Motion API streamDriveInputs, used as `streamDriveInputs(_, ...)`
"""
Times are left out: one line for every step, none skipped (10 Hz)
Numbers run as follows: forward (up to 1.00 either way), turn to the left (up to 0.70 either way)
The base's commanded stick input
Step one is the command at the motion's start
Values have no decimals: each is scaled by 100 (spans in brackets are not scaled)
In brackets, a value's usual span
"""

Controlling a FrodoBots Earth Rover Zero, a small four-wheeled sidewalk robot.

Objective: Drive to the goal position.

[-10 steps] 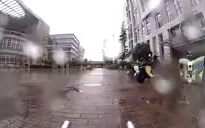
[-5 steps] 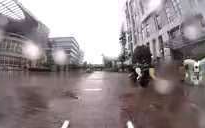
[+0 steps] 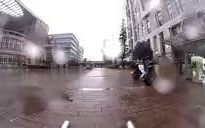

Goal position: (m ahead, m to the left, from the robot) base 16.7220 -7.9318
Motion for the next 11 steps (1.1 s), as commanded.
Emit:
streamDriveInputs(70,0)
streamDriveInputs(70,0)
streamDriveInputs(70,0)
streamDriveInputs(70,0)
streamDriveInputs(70,0)
streamDriveInputs(70,0)
streamDriveInputs(70,0)
streamDriveInputs(70,0)
streamDriveInputs(70,0)
streamDriveInputs(70,0)
streamDriveInputs(70,0)
